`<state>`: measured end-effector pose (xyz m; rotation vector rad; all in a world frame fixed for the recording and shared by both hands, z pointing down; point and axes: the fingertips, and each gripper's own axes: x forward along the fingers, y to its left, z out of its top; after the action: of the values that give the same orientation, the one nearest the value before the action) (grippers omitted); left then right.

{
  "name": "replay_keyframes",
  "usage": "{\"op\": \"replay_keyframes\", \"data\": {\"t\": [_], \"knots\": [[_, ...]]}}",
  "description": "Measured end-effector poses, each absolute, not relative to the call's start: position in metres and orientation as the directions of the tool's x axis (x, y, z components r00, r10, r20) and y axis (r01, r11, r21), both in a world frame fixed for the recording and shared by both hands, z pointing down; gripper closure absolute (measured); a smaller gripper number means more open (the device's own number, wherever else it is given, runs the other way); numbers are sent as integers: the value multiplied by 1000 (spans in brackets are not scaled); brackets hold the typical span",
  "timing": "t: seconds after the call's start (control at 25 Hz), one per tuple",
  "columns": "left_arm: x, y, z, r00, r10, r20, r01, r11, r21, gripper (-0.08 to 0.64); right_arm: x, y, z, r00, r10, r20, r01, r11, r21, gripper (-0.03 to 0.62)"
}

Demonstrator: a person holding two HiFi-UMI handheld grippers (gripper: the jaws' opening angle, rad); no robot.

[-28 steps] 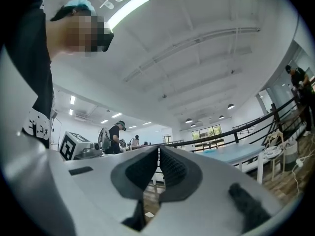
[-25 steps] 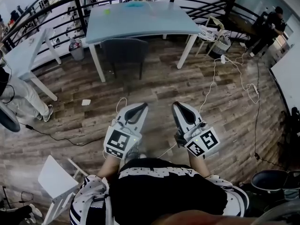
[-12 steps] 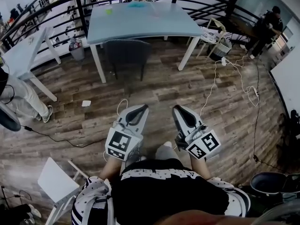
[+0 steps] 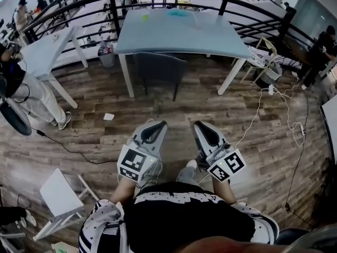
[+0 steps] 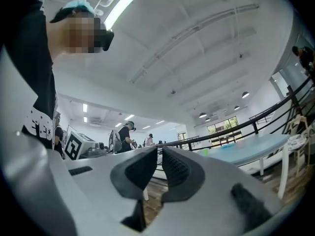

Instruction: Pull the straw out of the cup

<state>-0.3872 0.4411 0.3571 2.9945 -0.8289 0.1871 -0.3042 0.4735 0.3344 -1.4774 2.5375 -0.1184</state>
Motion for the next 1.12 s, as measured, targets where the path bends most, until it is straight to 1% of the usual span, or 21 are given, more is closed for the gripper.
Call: {"op": "replay_keyframes", "data": {"t": [0.16,0.28,0.48,0.84,1.12], "knots": [[-365,423,355,827,-549,119,-551,-834,-20,546,-279,452,329,-519,-839,-162,-829,540,-144,560],[-347,408,354,812,-570,127,-571,-821,-31,546,-255,439,330,-524,-836,-164,-829,544,-126,561],[-310,390,354,833,-538,130,-541,-841,-12,546,-214,427,338,-496,-857,-137,-851,511,-119,561],[-231,362,353,860,-491,143,-494,-869,-13,546,-150,399,333,-479,-868,-134,-864,492,-102,561],[-187,346,360,873,-453,179,-457,-889,-20,546,-111,382,338,-463,-877,-129,-871,477,-116,560]]}}
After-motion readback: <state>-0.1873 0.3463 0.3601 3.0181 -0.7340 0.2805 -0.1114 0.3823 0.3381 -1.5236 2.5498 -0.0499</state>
